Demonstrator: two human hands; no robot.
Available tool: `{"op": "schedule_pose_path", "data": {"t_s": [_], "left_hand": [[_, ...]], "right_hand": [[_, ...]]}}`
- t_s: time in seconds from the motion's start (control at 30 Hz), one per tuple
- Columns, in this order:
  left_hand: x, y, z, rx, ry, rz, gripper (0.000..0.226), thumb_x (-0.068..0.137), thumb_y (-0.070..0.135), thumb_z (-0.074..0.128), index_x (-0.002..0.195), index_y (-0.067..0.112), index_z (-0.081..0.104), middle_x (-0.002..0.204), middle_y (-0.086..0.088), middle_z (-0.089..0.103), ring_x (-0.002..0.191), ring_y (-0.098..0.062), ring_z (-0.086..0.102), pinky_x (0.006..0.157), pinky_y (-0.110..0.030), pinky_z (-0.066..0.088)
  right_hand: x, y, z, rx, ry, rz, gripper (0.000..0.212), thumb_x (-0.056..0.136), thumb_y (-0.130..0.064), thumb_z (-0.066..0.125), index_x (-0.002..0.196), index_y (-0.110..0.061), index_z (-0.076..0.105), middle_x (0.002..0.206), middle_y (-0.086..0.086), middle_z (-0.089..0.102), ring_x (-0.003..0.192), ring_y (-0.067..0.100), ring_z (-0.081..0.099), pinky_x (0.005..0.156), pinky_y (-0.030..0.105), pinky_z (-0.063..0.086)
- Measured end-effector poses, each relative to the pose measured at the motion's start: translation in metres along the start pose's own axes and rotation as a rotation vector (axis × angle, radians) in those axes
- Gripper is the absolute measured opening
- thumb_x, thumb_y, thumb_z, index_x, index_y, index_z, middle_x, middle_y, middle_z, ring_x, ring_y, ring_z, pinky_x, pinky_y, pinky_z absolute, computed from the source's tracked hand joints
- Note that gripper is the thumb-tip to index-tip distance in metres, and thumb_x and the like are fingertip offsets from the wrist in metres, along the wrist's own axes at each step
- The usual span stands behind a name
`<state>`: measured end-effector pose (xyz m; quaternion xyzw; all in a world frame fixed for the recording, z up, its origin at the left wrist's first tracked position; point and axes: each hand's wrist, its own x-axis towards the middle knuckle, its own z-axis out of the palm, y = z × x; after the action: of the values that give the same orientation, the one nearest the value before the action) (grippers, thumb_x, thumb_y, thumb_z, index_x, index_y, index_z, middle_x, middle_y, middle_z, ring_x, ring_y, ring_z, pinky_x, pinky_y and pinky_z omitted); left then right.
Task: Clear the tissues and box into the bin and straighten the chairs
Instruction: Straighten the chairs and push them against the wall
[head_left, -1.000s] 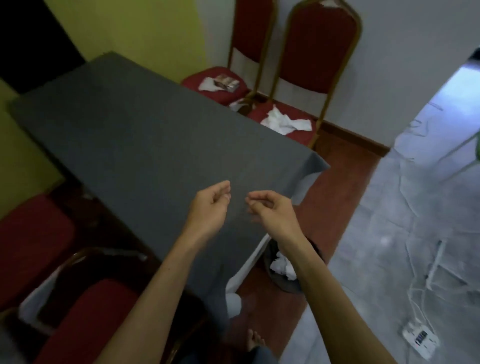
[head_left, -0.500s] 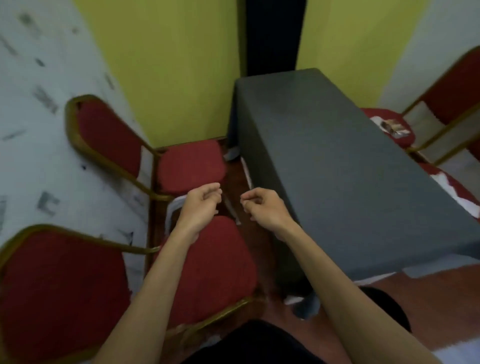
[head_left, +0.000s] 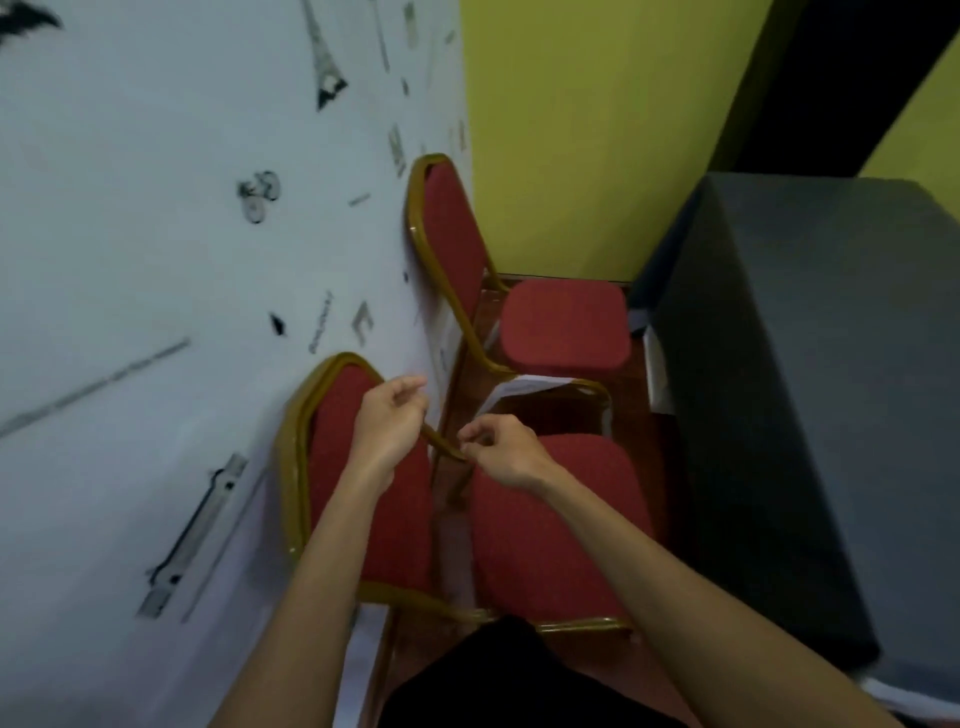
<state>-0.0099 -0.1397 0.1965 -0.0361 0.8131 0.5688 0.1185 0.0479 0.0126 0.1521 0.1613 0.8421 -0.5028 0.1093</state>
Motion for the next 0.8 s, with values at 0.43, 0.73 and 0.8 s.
{"op": "schedule_pose_path", "data": {"t_s": [0.43, 0.73, 0.8], "left_hand": [[-0.004, -0.078, -0.114, 0.229, 0.342, -0.137, 0.041, 0.091, 0.021, 0.059, 0.129, 0.007, 0.061, 0.122, -0.013, 0.069, 0.103, -0.029, 0.065, 0.082, -0.032, 0.047], [0.029, -0.104, -0.126, -0.238, -0.098, -0.416, 0.045, 0.081, -0.013, 0.061, 0.114, 0.017, 0.068, 0.094, -0.015, 0.078, 0.086, -0.036, 0.073, 0.070, -0.045, 0.061], [0.031, -0.103, -0.122, -0.258, -0.136, -0.400, 0.047, 0.080, -0.016, 0.058, 0.112, 0.018, 0.068, 0.094, -0.015, 0.077, 0.087, -0.036, 0.072, 0.069, -0.045, 0.061]], "right_hand": [[0.031, -0.053, 0.117, -0.253, -0.308, -0.097, 0.039, 0.089, -0.035, 0.072, 0.125, -0.021, 0.063, 0.129, 0.002, 0.065, 0.117, 0.022, 0.061, 0.085, 0.025, 0.043], [0.026, -0.028, 0.117, -0.205, -0.303, 0.014, 0.056, 0.084, -0.037, 0.080, 0.133, -0.017, 0.061, 0.136, 0.004, 0.062, 0.124, 0.022, 0.059, 0.100, 0.029, 0.049], [0.021, -0.023, 0.119, -0.218, -0.331, 0.026, 0.069, 0.080, -0.039, 0.083, 0.140, -0.018, 0.057, 0.141, 0.004, 0.060, 0.128, 0.022, 0.057, 0.100, 0.028, 0.047]]}}
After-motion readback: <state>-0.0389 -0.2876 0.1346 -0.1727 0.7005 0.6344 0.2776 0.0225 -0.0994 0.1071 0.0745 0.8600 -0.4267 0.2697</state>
